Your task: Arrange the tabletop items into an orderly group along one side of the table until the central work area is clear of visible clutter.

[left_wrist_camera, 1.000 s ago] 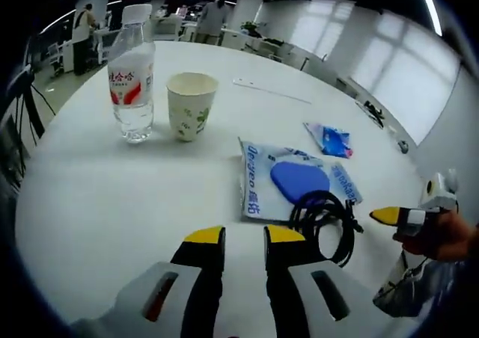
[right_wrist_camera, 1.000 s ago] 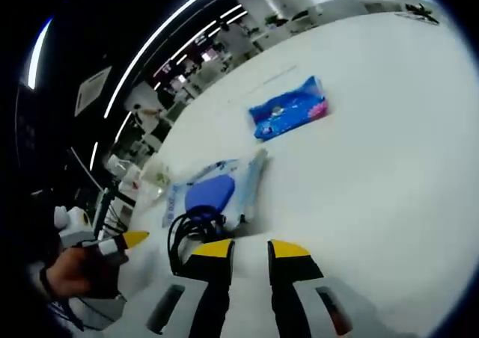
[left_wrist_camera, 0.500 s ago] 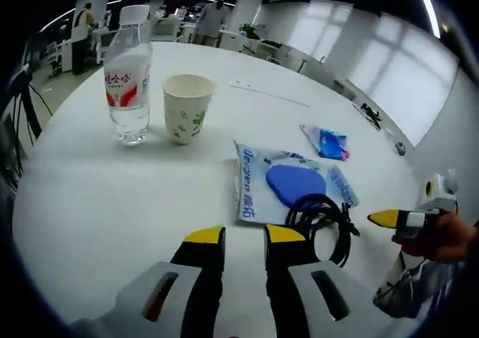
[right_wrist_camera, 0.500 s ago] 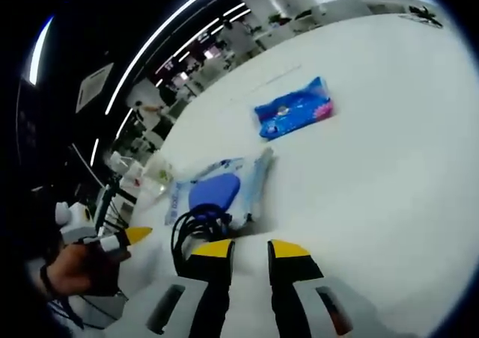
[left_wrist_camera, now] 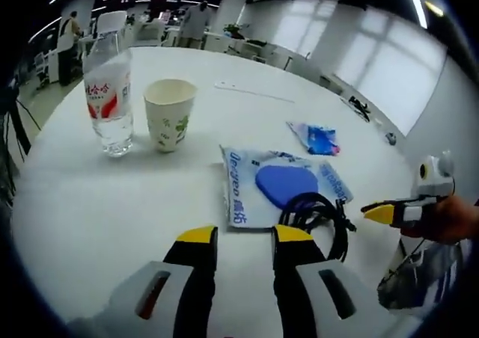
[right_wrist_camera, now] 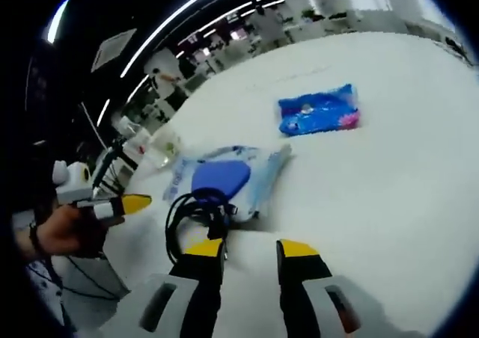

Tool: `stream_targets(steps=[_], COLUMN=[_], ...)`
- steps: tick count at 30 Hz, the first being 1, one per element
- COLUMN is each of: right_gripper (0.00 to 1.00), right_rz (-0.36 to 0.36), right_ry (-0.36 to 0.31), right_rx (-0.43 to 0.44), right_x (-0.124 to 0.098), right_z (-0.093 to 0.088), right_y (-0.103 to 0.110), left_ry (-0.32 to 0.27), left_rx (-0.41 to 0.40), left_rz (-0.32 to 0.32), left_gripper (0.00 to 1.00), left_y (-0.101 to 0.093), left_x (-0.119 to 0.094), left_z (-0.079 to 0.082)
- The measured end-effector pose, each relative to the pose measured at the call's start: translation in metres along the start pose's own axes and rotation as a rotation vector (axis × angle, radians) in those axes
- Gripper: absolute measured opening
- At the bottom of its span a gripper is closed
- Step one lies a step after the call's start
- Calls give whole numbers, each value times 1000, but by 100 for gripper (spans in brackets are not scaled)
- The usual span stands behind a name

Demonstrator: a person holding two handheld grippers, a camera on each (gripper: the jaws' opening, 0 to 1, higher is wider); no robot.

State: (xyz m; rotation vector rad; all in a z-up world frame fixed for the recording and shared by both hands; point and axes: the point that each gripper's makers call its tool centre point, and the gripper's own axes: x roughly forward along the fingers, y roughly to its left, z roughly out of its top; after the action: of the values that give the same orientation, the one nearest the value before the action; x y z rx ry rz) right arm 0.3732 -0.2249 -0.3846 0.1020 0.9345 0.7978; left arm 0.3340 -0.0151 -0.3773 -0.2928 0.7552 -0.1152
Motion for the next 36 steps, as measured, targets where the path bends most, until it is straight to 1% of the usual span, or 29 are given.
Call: stream_targets(steps=[1,2,3,4,5,6,8,11,12,13,14,16,19,23,25,26,27,28,29,30,31,32,36], right_gripper=[30,31,33,35,36,37,36,36,36,36,36,36,35,35,34,34,33,33,33,32,32,31,31], right_rz=[-1,-1,0,-1,1,7,3,8,8,7,11,18,23,24,28,29,31,30,27,24,21,18,15], right_ry=[18,34,50,72,85,102,105,95,94,94,97,100,94,96,92,85,71,59,52,55,58,59,68], right_rx=[-57,-96,-135,-196,-227,-250,-266,-248,-248,-248,-253,-257,-243,-237,-218,-198,-156,-128,-116,-116,-116,-117,-122], right_x=[0,0,3,5,5,6,9,10,11,11,12,14,15,17,20,21,20,20,21,22,25,26,29], right_z=[2,1,1,0,-1,-2,0,4,5,5,6,8,11,14,19,21,23,26,29,30,33,34,33], right_y=[-1,-1,-2,-3,-4,-3,-3,-2,-2,-1,1,3,2,2,2,1,1,0,0,-1,-5,-6,-6], left_ry=[11,34,40,57,59,62,67,72,76,77,77,76,74,72,68,67,67,66,65,65,65,66,73], left_rx=[40,114,140,198,213,222,227,230,239,243,246,240,238,238,216,207,204,200,194,195,196,195,204], left_rz=[0,11,16,18,15,17,19,20,20,19,14,8,5,5,0,4,5,4,3,3,5,4,3], left_gripper=[30,32,32,33,33,33,33,33,33,33,33,34,33,33,33,33,33,32,32,32,32,32,31], left_y=[1,0,1,3,3,-2,-3,-1,1,1,-2,-2,-3,-4,-6,-4,-4,0,1,-8,-9,-6,-10], left_x=[0,-3,-3,0,0,-3,-3,-5,2,3,1,2,6,3,9,5,5,15,17,11,11,15,18], left_z=[0,-2,-3,-4,-4,-6,-6,-8,-9,-9,-7,-6,-4,-3,0,-1,0,-1,0,3,4,4,6])
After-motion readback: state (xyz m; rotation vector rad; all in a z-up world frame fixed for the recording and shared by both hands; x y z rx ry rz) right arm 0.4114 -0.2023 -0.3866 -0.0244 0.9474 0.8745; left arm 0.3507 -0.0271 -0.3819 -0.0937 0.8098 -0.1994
